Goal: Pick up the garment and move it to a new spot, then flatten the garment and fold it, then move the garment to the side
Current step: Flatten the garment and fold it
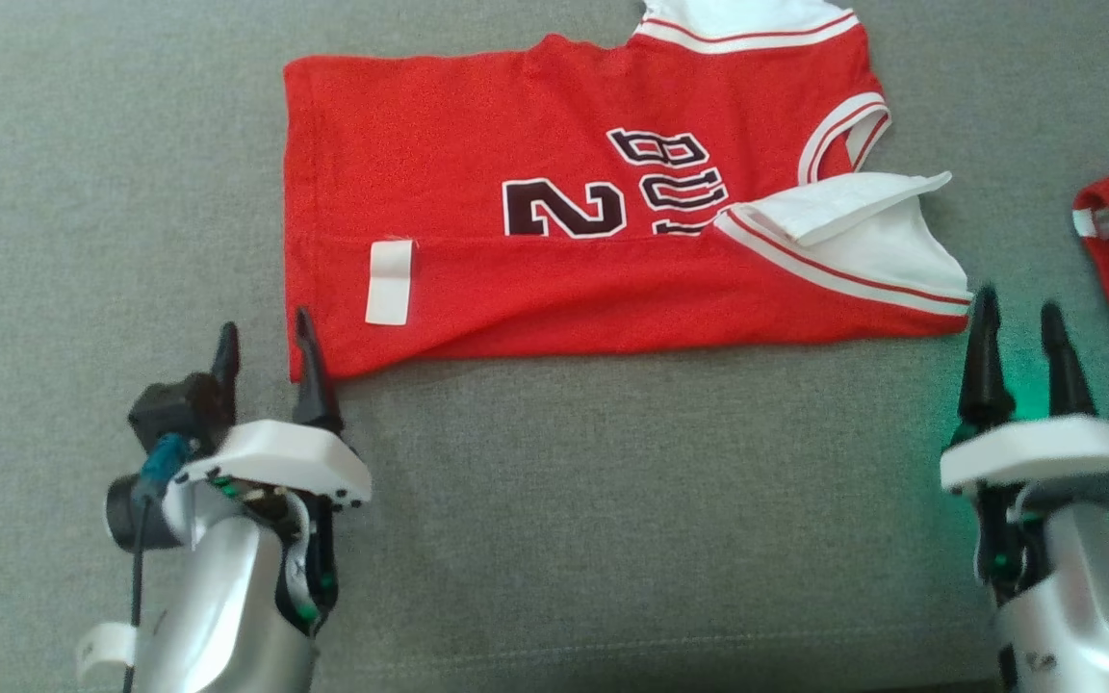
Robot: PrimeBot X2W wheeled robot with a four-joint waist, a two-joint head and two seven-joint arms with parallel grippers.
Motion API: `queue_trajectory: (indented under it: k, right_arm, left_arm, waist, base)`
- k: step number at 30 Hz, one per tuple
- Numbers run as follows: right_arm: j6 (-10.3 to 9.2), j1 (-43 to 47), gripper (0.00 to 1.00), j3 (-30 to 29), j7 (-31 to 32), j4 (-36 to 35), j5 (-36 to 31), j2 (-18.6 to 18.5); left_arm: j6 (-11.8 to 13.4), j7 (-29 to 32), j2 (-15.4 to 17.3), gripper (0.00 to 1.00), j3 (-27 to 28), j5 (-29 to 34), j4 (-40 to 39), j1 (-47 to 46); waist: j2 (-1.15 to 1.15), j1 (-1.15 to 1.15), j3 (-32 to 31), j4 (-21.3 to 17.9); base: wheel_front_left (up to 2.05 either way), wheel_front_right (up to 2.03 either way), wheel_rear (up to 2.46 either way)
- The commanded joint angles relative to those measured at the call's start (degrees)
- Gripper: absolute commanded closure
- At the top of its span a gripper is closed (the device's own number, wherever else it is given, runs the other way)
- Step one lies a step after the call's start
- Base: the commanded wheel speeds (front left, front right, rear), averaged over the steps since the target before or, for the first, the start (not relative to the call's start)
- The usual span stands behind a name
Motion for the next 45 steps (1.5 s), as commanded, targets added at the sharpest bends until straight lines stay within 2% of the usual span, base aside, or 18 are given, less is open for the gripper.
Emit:
queue_trajectory:
  k: [1,11,21,22,23,24,25,36,45]
  right_arm:
    - [0.37,-0.09,0.00,1.01,-0.61,-1.65,-0.02,0.45]
    - [0.37,-0.40,0.00,1.53,-0.62,3.88,-1.53,1.48]
    - [0.37,-3.85,0.00,0.63,-0.62,8.96,-2.28,1.88]
    - [0.37,-4.04,0.05,0.64,-0.62,9.33,-2.27,1.95]
    - [0.37,-4.14,0.37,0.83,-0.62,9.85,-2.33,2.00]
    - [0.37,-4.24,0.84,1.06,-0.62,10.27,-2.36,2.06]
    - [0.37,-4.36,1.00,1.26,-0.62,10.54,-2.37,2.11]
    - [0.37,-5.16,1.00,2.76,-0.62,6.70,-1.97,1.57]
    - [0.37,-6.06,1.00,4.77,-0.62,5.33,-1.15,1.62]
  left_arm:
    - [0.36,-0.34,1.04,0.00,0.76,-0.45,-2.50,-0.35]
    - [0.22,-0.34,1.04,0.00,-2.49,-0.79,-2.78,0.52]
    - [-0.30,-0.34,1.04,0.00,-3.01,-0.35,-2.79,-0.13]
    - [-0.40,-0.34,1.04,0.00,-3.01,-0.20,-2.77,-0.20]
    - [-0.53,-0.34,1.04,0.00,-3.02,-0.04,-2.73,-0.24]
    - [-0.65,-0.34,1.04,0.00,-3.02,0.12,-2.66,-0.26]
    - [-0.75,-0.34,1.04,0.00,-2.97,0.25,-2.59,-0.28]
    - [-3.32,-0.34,1.04,0.00,-5.11,-2.28,-1.48,-0.13]
    - [-1.72,-0.34,1.04,0.00,-4.10,-3.33,2.27,-1.86]
  waist:
    - [0.00,0.00,-0.66,0.12]
    - [0.00,0.00,-0.93,1.86]
    - [0.00,0.00,0.33,3.12]
    - [0.00,0.00,0.46,3.14]
    - [0.00,0.00,0.55,3.15]
    - [0.00,0.00,0.62,3.14]
    - [0.00,0.00,0.70,3.10]
    - [0.00,0.00,0.65,1.62]
    - [0.00,0.00,1.60,0.12]
  base:
    - [0.00,0.00,0.00]
    - [0.00,0.00,0.00]
    - [0.00,0.00,0.00]
    - [0.00,0.00,0.00]
    - [0.00,0.00,0.00]
    - [0.00,0.00,0.00]
    - [0.00,0.00,0.00]
    - [0.00,0.00,0.00]
    - [0.00,0.00,0.00]
